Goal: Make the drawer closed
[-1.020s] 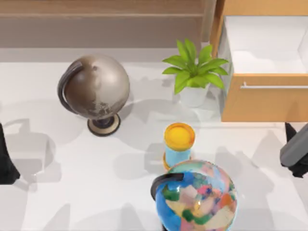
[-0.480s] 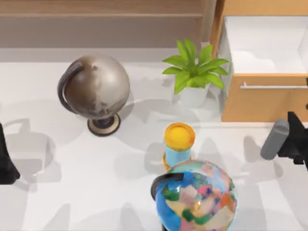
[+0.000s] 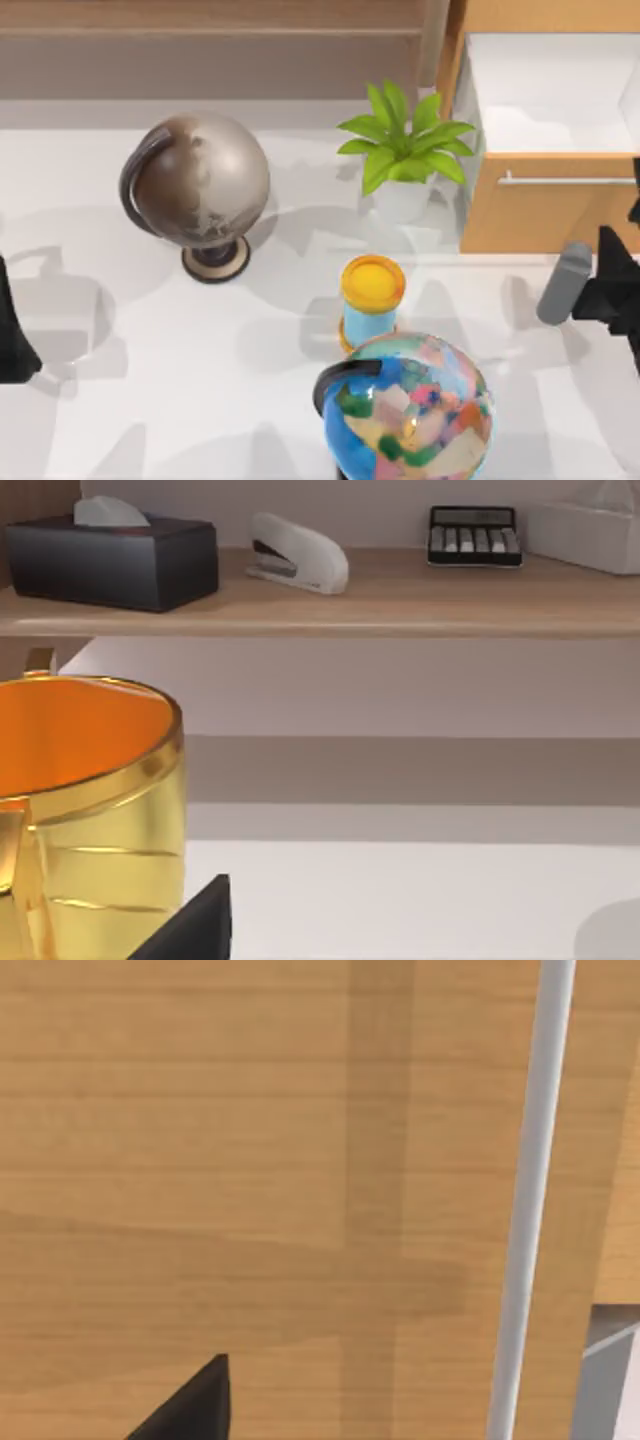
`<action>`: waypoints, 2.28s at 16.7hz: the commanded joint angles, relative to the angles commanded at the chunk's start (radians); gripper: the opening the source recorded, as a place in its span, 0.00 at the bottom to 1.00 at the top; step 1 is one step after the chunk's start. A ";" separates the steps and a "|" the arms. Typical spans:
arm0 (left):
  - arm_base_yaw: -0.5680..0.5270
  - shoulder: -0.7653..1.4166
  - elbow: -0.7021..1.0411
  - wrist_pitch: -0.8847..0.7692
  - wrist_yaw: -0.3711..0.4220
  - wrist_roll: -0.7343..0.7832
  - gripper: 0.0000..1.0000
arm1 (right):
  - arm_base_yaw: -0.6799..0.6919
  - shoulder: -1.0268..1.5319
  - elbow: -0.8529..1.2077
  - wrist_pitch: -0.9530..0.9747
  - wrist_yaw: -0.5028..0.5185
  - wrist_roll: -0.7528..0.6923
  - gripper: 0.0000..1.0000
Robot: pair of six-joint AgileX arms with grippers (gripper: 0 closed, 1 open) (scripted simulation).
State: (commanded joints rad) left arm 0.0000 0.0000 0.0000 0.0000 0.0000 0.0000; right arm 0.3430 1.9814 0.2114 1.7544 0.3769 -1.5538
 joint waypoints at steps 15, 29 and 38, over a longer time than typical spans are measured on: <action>0.000 0.000 0.000 0.000 0.000 0.000 1.00 | -0.035 0.013 0.098 -0.074 -0.036 -0.002 0.70; 0.000 0.000 0.000 0.000 0.000 0.000 1.00 | -0.035 0.013 0.098 -0.074 -0.036 -0.002 0.00; 0.000 0.000 0.000 0.000 0.000 0.000 1.00 | -0.055 0.038 0.182 -0.132 -0.061 0.001 0.00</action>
State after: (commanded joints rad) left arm 0.0000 0.0000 0.0000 0.0000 0.0000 0.0000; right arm 0.2875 2.0193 0.3937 1.6224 0.3164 -1.5526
